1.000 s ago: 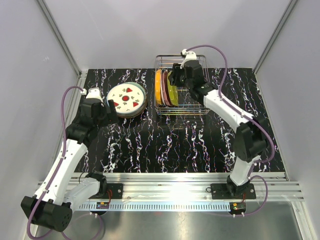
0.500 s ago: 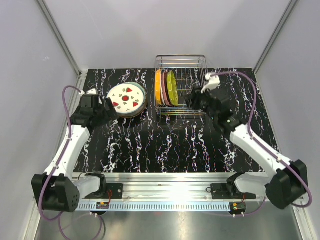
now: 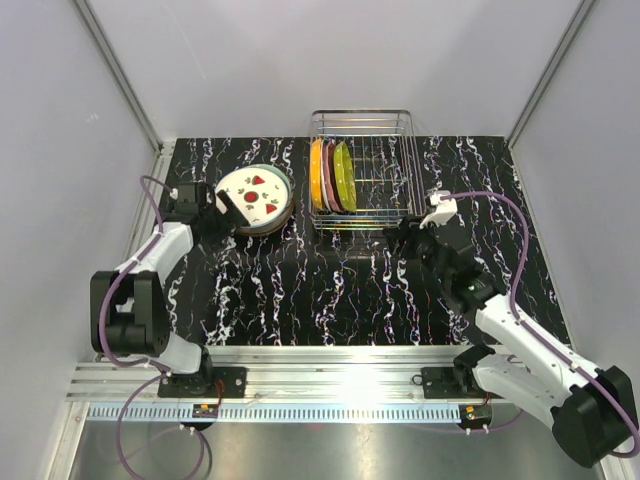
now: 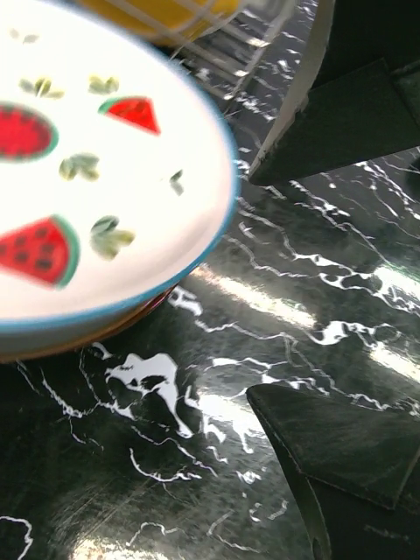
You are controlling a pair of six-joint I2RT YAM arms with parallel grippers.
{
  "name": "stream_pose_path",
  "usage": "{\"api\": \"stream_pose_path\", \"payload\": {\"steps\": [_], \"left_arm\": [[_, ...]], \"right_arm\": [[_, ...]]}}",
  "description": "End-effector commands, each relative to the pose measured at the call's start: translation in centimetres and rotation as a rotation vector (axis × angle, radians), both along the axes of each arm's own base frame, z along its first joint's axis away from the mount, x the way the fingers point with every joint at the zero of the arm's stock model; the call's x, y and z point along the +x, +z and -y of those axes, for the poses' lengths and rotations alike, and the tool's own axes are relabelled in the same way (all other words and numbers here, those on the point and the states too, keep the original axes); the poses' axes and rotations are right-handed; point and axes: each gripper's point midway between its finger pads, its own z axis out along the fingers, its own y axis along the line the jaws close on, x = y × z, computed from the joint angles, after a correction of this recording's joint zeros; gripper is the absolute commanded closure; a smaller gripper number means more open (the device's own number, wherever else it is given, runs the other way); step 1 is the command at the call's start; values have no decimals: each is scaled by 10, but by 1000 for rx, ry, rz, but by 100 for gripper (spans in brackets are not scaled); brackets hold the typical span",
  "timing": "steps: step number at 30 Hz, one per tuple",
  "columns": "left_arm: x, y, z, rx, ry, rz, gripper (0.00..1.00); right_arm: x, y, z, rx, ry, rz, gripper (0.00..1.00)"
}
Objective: Load the plates into the dish rack
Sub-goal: Grab a plate with the left arm
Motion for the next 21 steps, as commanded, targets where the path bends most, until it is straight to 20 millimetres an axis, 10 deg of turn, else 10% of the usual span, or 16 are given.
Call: {"api": "stream_pose_path", "payload": {"steps": [1,17,21], "left_arm": [[43,27,4,-79,40,119,3],[81,1,-38,-123,143,111,27],[87,-8,-34,-154,132,112,49]], "right_arm": [[4,26,1,62,-26,80,46],[5,24,3,60,-38,82,52],[5,24,4,58,-40,82,52]]}}
